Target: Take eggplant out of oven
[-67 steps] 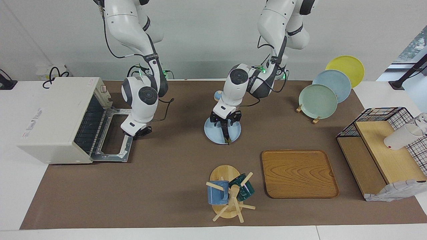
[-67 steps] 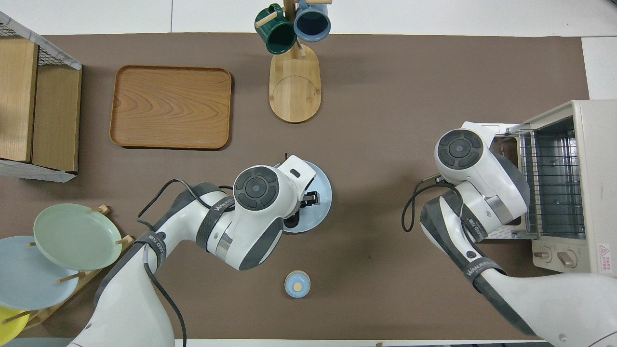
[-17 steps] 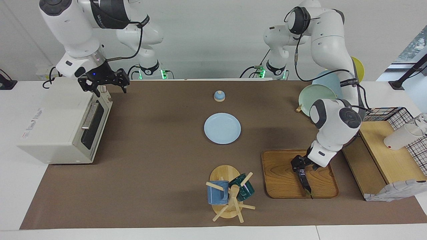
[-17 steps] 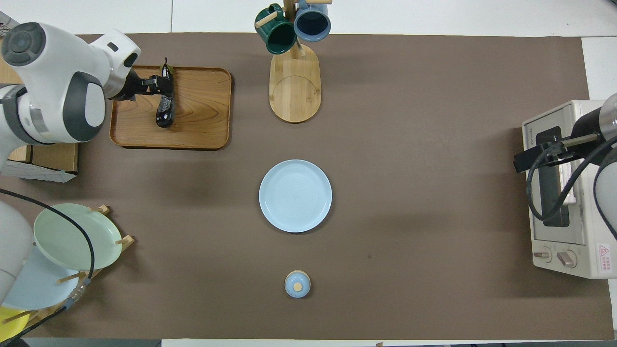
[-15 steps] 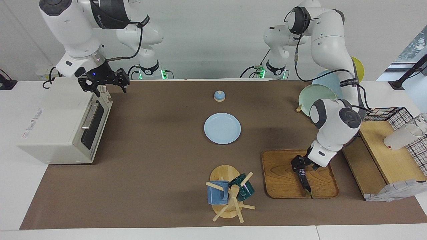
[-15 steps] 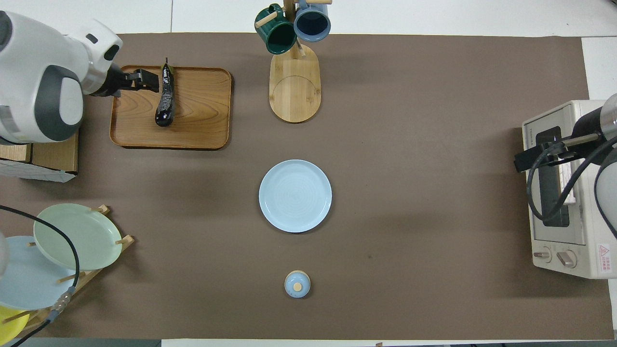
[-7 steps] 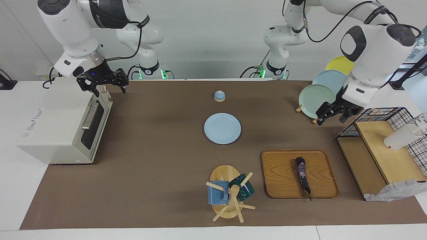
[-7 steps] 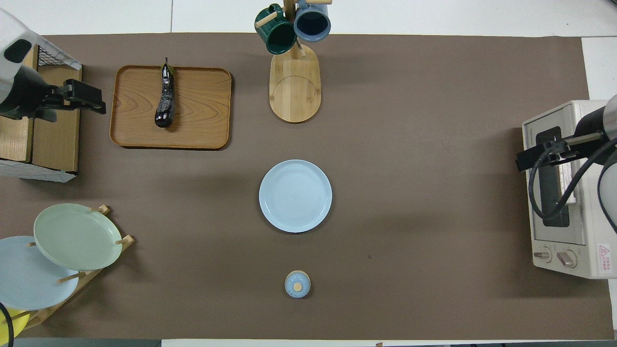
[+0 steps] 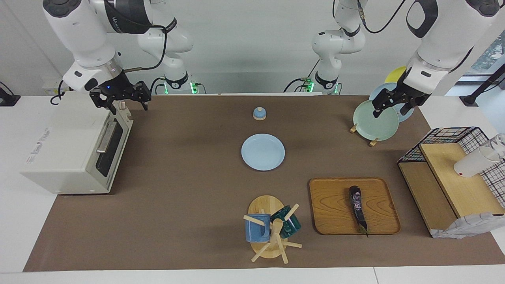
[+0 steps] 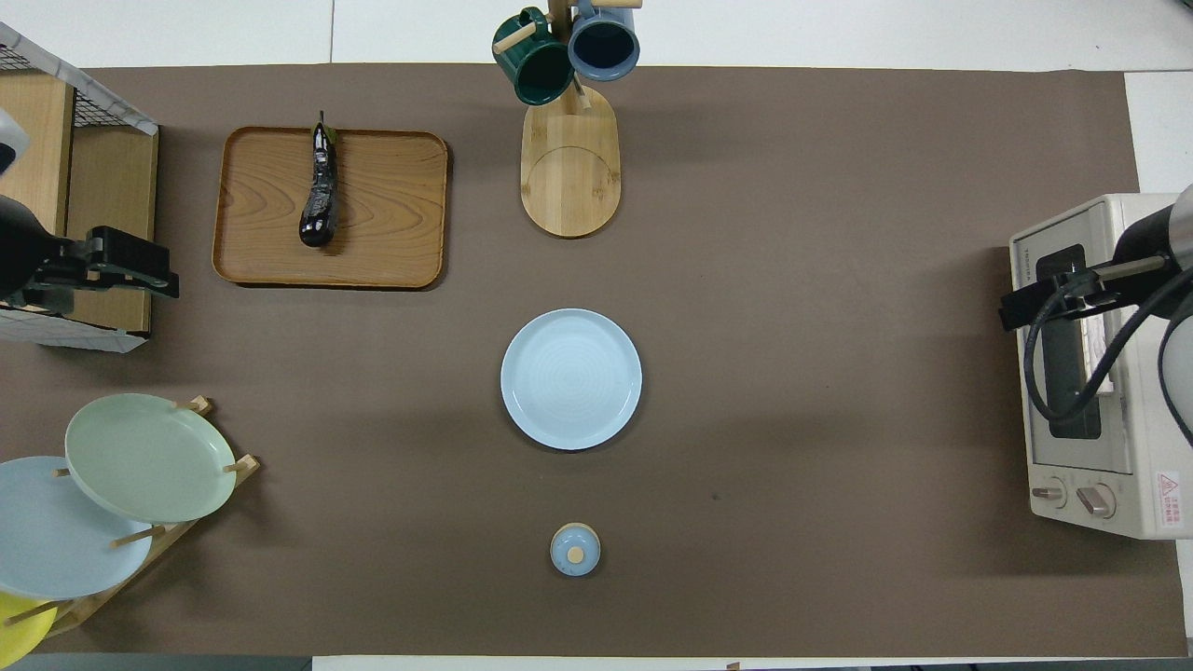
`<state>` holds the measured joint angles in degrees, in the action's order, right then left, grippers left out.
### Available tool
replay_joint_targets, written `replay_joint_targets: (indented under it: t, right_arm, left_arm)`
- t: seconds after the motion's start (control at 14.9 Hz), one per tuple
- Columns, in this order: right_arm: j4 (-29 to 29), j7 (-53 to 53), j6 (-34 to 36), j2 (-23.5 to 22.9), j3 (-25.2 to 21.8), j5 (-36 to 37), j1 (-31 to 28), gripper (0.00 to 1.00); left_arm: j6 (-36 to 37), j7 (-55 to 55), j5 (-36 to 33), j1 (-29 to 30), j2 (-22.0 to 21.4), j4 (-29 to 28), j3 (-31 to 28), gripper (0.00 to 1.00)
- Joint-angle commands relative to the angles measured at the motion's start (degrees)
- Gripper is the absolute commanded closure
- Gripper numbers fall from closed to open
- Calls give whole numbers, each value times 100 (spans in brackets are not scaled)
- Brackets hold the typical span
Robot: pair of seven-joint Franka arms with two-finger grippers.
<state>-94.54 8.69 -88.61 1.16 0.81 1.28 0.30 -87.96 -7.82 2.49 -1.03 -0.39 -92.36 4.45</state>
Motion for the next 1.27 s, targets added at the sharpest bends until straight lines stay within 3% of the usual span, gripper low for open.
replay_joint_targets:
  t: [0.0, 0.4, 1.2]
  right_arm:
    - [85, -70, 28, -28, 25, -93, -65, 0]
    - [217, -306, 230, -45, 51, -84, -39, 0]
    - [208, -280, 274, -37, 51, -190, -47, 0]
  left_arm:
    - [-282, -45, -82, 7, -339, -590, 38, 0]
    - [376, -80, -82, 147, -164, -46, 197, 0]
    - [192, -45, -47, 156, -155, -89, 170, 0]
